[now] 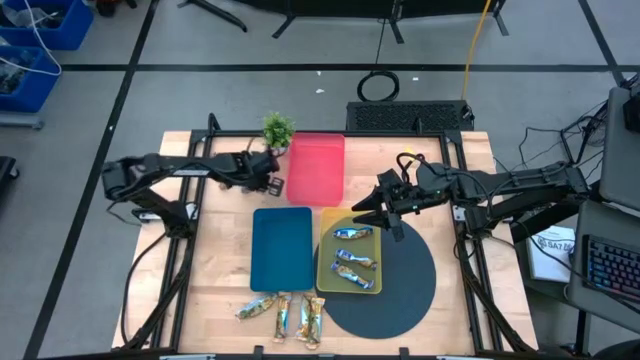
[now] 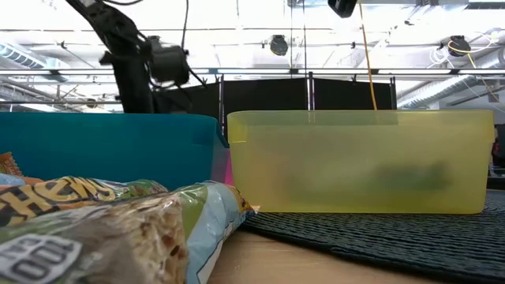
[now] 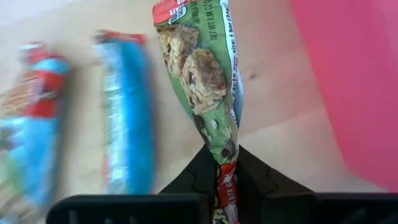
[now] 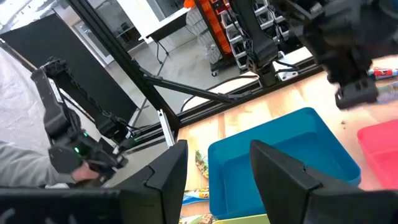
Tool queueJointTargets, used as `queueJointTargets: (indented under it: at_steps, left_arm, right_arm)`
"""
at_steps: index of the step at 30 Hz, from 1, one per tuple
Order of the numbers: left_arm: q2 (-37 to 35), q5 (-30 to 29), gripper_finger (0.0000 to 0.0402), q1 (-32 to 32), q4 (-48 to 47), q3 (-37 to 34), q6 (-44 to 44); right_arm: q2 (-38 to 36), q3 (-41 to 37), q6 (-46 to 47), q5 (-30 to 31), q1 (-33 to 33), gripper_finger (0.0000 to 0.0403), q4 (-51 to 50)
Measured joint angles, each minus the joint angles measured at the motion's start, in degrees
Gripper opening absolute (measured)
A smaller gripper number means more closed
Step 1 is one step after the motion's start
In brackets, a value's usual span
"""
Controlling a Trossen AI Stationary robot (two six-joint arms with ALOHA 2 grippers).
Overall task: Pick and place Granola Bars by type
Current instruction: Put the right red granola bar into the red bin
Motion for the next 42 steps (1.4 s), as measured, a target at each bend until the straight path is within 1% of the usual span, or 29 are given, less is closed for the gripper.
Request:
queueJointTargets:
  at_steps: [3, 6, 9, 12, 15, 17, 20, 23, 26, 28, 33, 39, 42]
  left_arm:
    - [-5.8, -0.1, 0.0035, -0.2, -3.1, 0.0, -1.1]
    - [-12.1, 0.6, 0.0027, -1.0, -4.2, 0.0, -2.1]
    - [-17.4, 2.6, 0.0025, -2.7, -4.3, 1.5, -2.1]
    - [-19.6, 4.4, 0.0025, -4.7, -4.3, 5.7, 2.9]
    - [-19.5, 5.0, 0.0023, -6.3, -4.1, 11.8, 10.8]
    - [-17.9, 4.9, 0.0023, -6.6, -3.9, 16.0, 17.3]
    - [-14.1, 4.5, 0.0022, -5.6, -4.9, 21.1, 25.8]
    - [-9.1, 5.8, 0.0022, -3.5, -5.6, 25.0, 30.7]
    - [-3.5, 9.6, 0.0021, -0.8, -5.6, 26.5, 34.2]
    - [0.3, 10.9, 0.0021, 0.5, -4.2, 27.2, 35.1]
    - [8.5, 11.6, 0.0020, 2.2, -1.5, 29.1, 38.2]
    - [15.7, 13.0, 0.0020, 4.3, 3.3, 29.7, 38.6]
    - [18.6, 14.7, 0.0020, 5.3, 5.9, 29.7, 38.5]
  right_arm:
    - [0.0, 0.0, 0.0, 0.0, 0.0, 0.0165, 0.0]
    - [0.0, 0.0, 0.0, 0.0, 0.0, 0.0165, 0.1]
    - [0.0, 0.0, -0.1, -0.2, 0.0, 0.0165, 0.1]
    - [-0.2, 0.0, -1.0, -0.2, 0.0, 0.0165, -0.9]
    - [-0.2, 0.0, -1.5, -1.7, 0.0, 0.0165, -1.4]
    - [-0.2, 0.0, -1.5, -3.0, 0.0, 0.0165, -1.4]
    - [-0.2, 0.0, -1.5, -3.2, 0.0, 0.0165, -1.4]
    - [-0.2, 0.0, -1.5, -3.2, 0.0, 0.0165, -1.4]
    - [-0.2, 0.0, -1.5, -3.2, 0.0, 0.0165, -1.2]
    - [-0.2, 0.0, -1.6, -3.1, 0.0, 0.0165, -1.2]
    - [-0.2, 0.0, -1.6, -3.1, 0.0, 0.0165, -1.2]
    - [-0.2, 0.0, -1.5, -3.0, 0.0, 0.0165, -0.6]
    - [-0.2, 0.0, -1.5, -3.0, 0.0, 0.0165, 1.0]
